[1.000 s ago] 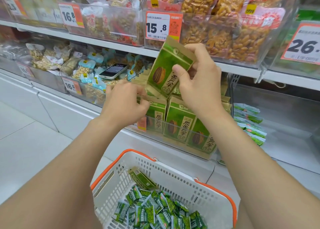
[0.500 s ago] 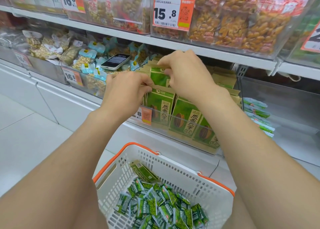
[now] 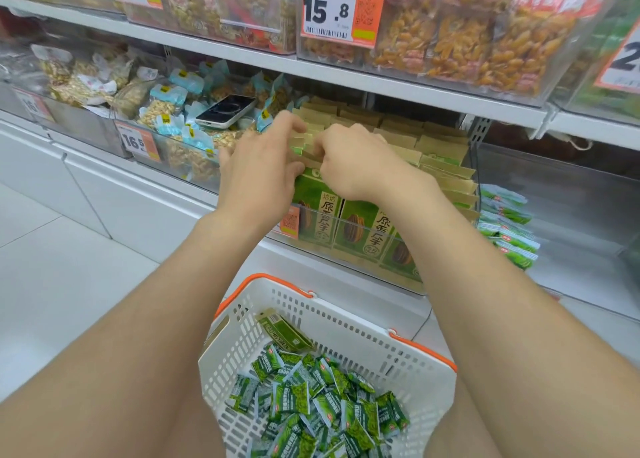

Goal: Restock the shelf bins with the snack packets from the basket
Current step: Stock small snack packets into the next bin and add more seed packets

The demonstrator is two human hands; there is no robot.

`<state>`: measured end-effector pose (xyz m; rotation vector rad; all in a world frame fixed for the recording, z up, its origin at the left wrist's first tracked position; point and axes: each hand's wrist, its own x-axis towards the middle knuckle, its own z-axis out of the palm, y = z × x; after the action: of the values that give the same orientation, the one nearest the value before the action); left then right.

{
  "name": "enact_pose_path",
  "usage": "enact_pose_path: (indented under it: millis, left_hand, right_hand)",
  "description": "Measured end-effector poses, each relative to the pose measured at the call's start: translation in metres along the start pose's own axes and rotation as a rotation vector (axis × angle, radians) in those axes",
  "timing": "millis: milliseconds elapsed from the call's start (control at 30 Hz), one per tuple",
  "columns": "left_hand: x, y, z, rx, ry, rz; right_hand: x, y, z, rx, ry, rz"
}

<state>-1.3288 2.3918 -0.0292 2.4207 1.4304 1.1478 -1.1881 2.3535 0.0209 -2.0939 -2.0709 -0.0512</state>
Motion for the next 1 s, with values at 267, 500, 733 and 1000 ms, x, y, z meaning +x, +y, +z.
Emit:
enact_pose_path:
  millis: [267,500,733,1000]
  left_hand:
    - [-0.023,0.012,-0.008,-0.002,0.112,0.145]
    - [-0.079,0.009,0.026,0.270,-0.618,0.169]
    - [-0.134,-0.041,0.105,0.551,-1.098,0.197]
    - [-0.190,-0.106,0.174,0.405,-1.011,-0.232]
  right_hand:
    - [-0.054,-0.002,0.010,-0.017,0.556,-0.146]
    - [-0.120,0.003,0.053,-0.061,-0.172,-0.174]
    - [-0.147,0.012,0.125,-0.220,-0.646,-0.202]
    - [-0.143,0.005,0.158,-0.249,-0.781,-0.294]
